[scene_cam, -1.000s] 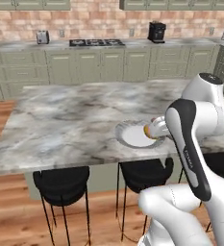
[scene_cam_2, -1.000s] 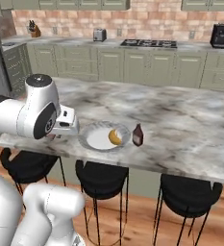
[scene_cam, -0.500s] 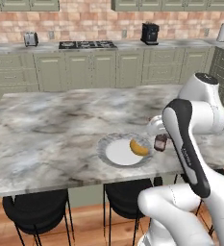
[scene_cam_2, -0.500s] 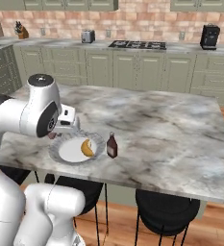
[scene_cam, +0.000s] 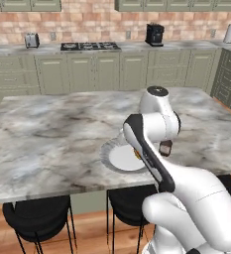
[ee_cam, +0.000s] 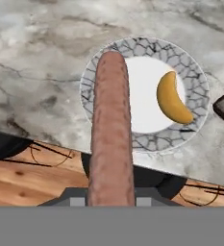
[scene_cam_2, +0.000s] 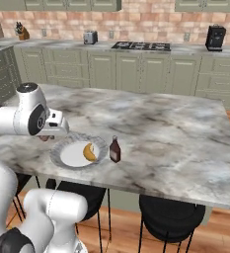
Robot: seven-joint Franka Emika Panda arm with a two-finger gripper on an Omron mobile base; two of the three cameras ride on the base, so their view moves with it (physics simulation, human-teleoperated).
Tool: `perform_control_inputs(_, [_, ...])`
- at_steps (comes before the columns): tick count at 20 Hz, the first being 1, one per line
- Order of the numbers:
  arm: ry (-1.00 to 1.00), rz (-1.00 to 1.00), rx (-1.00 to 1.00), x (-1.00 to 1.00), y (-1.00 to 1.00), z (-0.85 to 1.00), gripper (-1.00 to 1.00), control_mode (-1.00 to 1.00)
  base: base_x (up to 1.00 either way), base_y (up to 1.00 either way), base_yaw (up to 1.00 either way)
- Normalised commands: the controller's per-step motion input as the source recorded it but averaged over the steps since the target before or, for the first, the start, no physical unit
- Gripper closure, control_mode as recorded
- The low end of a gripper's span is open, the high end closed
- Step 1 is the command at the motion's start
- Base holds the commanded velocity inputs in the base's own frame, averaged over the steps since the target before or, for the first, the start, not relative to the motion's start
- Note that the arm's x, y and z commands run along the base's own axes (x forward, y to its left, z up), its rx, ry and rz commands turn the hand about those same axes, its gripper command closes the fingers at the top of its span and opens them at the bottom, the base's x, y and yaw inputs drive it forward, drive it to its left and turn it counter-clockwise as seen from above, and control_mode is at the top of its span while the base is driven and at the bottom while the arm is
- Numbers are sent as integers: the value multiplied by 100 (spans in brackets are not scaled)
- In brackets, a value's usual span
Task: Move the hot dog bun to the plate on the dining table and place the condiment next to that plate. Then navigate to the fridge and take the sausage and place it on the plate as well.
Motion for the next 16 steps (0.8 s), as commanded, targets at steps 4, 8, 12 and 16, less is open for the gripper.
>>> perform_control_inputs(4, [10, 0, 0, 78, 5, -96, 100, -100, 0, 0, 0])
perform_control_inputs(8, [6, 0, 0, 41, -13, -87, 100, -100, 0, 0, 0])
perform_control_inputs(12, [0, 0, 0, 27, -9, -61, 100, -100, 0, 0, 0])
perform_control_inputs(16, [-2, 0, 0, 28, -5, -42, 100, -100, 0, 0, 0])
